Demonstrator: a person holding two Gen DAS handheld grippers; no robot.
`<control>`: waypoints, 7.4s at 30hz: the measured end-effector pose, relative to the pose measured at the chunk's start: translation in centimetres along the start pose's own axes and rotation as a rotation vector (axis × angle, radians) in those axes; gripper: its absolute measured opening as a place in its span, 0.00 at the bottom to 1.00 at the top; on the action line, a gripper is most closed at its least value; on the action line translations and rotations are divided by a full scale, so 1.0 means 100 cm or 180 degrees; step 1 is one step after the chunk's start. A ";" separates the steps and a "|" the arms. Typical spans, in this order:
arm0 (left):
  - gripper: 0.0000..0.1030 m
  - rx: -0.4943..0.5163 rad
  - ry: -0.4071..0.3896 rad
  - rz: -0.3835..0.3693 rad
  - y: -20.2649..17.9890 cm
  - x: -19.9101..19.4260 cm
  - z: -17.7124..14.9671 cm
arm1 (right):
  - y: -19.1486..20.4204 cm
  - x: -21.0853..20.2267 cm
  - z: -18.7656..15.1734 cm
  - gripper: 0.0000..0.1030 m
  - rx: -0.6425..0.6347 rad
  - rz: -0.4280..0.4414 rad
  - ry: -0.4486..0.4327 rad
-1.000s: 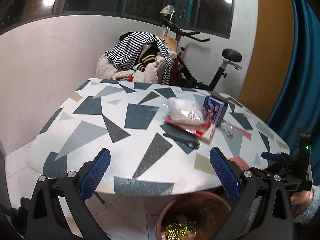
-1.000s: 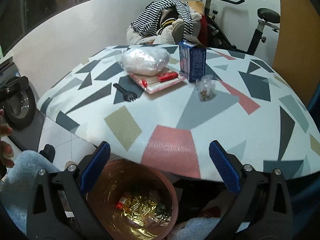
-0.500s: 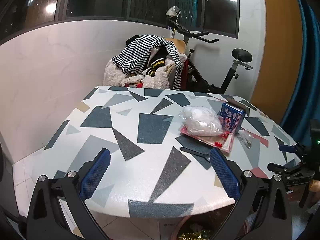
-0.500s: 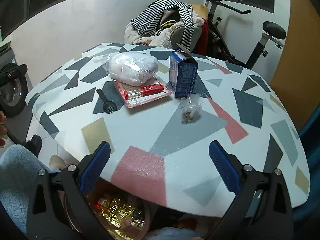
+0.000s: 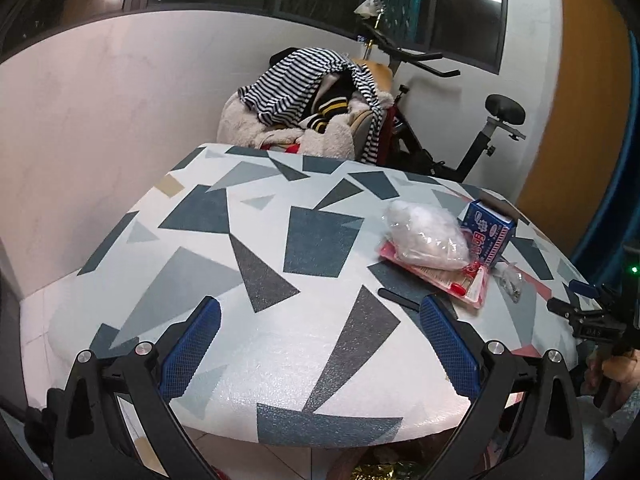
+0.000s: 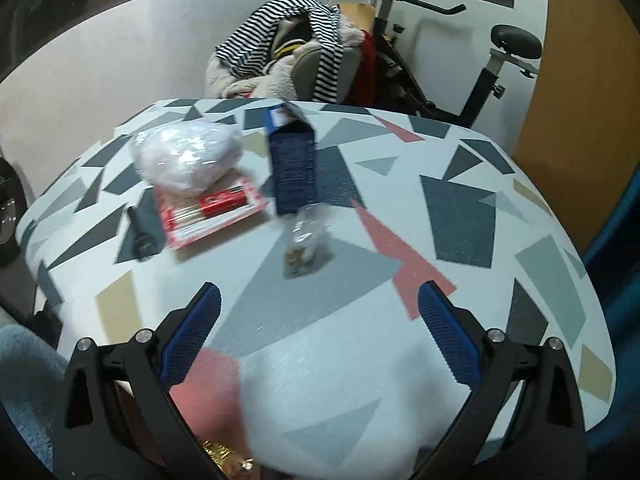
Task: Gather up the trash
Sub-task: 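Raise both open tools back over the table, then grasp the small clear bag with the right gripper while the left gripper grasps the white wrapped bundle, then carry the white bundle and small clear bag over the brown bin and release both, then raise both open tools back over the table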
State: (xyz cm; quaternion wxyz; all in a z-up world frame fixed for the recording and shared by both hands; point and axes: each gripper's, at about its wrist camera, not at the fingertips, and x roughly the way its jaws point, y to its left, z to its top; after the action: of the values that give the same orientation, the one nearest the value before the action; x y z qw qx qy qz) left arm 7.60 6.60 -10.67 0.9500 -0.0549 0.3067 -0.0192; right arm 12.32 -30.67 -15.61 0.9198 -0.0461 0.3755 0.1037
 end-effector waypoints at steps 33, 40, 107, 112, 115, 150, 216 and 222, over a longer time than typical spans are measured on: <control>0.79 -0.1136 0.0693 -0.1258 -0.033 0.133 0.048 | 0.014 0.075 0.029 0.31 -0.0218 0.0267 0.0215; 0.79 -0.1290 0.0856 -0.1269 -0.049 0.184 0.062 | 0.015 0.079 0.029 0.31 -0.0260 0.0284 0.0276; 0.33 0.0763 0.0126 -0.1141 -0.063 -0.067 -0.106 | 0.089 -0.051 -0.081 0.30 -0.0403 0.0635 0.0050; 0.34 0.0705 0.0201 -0.1137 -0.059 -0.059 -0.111 | 0.091 -0.049 -0.083 0.30 -0.0398 0.0643 0.0055; 0.34 0.0712 0.0279 -0.1133 -0.061 -0.054 -0.115 | 0.091 -0.049 -0.082 0.30 -0.0393 0.0641 0.0053; 0.86 0.0529 0.0089 -0.0653 -0.049 -0.060 -0.112 | 0.118 -0.025 -0.097 0.30 -0.0825 0.0790 0.0528; 0.90 0.0182 0.0039 -0.0456 -0.027 -0.042 -0.057 | 0.091 -0.049 -0.054 0.94 -0.0553 0.0636 0.0049; 0.90 0.0012 0.0148 -0.0566 -0.027 -0.014 -0.023 | 0.075 -0.029 -0.021 0.94 -0.0359 0.0519 0.0080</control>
State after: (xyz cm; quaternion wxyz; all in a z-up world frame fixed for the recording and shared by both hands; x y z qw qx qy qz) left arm 5.09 3.82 -11.35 0.9373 -0.0796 0.3226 -0.1053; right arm 7.19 -24.20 -15.11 0.8995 -0.0683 0.3831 0.1987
